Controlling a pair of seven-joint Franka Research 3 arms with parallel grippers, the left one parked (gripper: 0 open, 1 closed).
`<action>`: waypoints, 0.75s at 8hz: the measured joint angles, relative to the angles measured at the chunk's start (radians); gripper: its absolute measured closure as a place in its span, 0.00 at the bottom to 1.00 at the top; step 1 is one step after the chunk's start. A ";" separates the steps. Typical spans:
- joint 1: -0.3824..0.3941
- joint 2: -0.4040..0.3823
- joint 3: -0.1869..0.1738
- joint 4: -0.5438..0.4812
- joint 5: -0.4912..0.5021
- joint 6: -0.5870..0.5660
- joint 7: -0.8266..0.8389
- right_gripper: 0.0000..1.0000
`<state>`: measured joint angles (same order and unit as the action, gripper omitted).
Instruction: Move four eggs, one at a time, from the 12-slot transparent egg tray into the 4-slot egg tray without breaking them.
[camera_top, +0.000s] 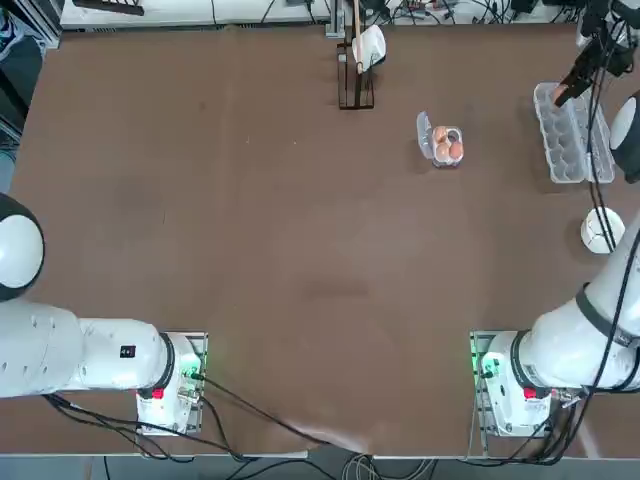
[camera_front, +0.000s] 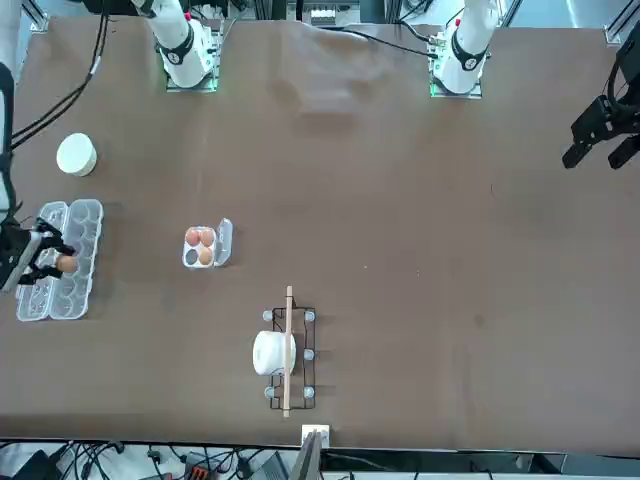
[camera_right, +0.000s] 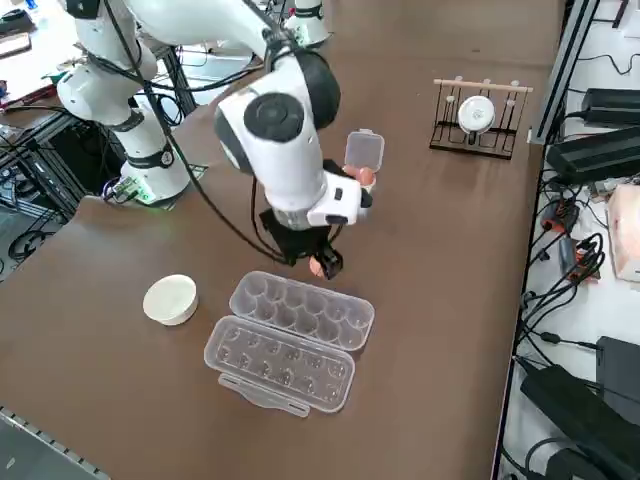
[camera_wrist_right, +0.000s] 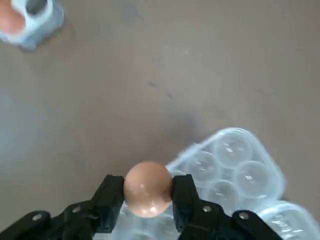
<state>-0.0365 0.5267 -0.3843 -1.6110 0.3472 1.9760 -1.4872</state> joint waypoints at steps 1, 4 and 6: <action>0.053 -0.051 -0.001 -0.054 -0.016 -0.001 0.133 0.44; 0.216 -0.127 -0.002 -0.138 -0.031 0.014 0.490 0.44; 0.282 -0.127 -0.002 -0.159 -0.032 0.061 0.653 0.44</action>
<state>0.2455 0.4001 -0.3866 -1.7698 0.3150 2.0369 -0.8343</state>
